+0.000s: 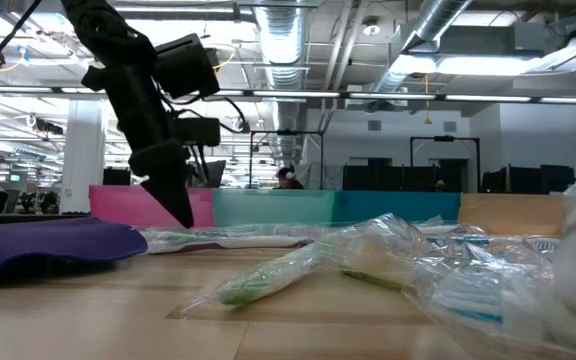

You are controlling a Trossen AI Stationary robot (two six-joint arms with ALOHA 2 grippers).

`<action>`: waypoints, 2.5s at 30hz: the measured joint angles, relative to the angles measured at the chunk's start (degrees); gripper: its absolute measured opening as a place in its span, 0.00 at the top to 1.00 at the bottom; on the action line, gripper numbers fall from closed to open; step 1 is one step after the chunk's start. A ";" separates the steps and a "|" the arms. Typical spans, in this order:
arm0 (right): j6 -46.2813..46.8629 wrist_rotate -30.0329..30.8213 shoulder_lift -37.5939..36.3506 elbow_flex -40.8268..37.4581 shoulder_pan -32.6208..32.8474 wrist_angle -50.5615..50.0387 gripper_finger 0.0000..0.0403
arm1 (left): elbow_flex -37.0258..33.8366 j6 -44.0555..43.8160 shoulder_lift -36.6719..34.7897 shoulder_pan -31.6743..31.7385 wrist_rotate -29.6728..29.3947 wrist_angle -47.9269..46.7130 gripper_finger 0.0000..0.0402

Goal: Pick & Place Toothbrushes
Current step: Put the blue toothbrush into the red bin

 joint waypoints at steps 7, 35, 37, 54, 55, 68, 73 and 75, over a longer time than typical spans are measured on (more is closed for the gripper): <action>0.00 -0.20 0.00 0.00 -1.25 0.00 0.58 | 0.35 -0.08 5.00 -0.65 -0.72 0.84 0.44; -0.46 -0.39 0.00 0.00 -1.12 0.00 0.58 | 0.03 -2.86 4.85 -1.78 8.12 1.83 0.95; -0.46 -0.39 0.00 0.00 -1.12 0.00 0.57 | 0.02 -2.83 4.23 -1.73 8.34 1.77 0.96; -0.46 -0.39 0.00 0.00 -1.12 0.00 0.58 | -0.22 -2.84 -3.69 -1.84 8.10 0.70 0.96; -0.46 -0.39 0.00 0.00 -1.12 0.02 0.58 | -0.22 -2.85 -4.21 -1.81 8.01 0.62 0.96; -0.46 -0.39 0.00 0.02 -1.12 2.17 0.58 | -0.11 -7.33 -16.35 -1.79 7.06 -0.60 0.96; -0.94 -0.38 0.00 0.02 -1.12 6.15 0.58 | -0.05 -11.51 -23.03 -1.77 6.92 0.10 0.96; -1.08 -0.39 0.00 0.02 -1.27 7.68 0.58 | -0.04 -13.52 -25.49 -1.77 6.82 0.42 0.96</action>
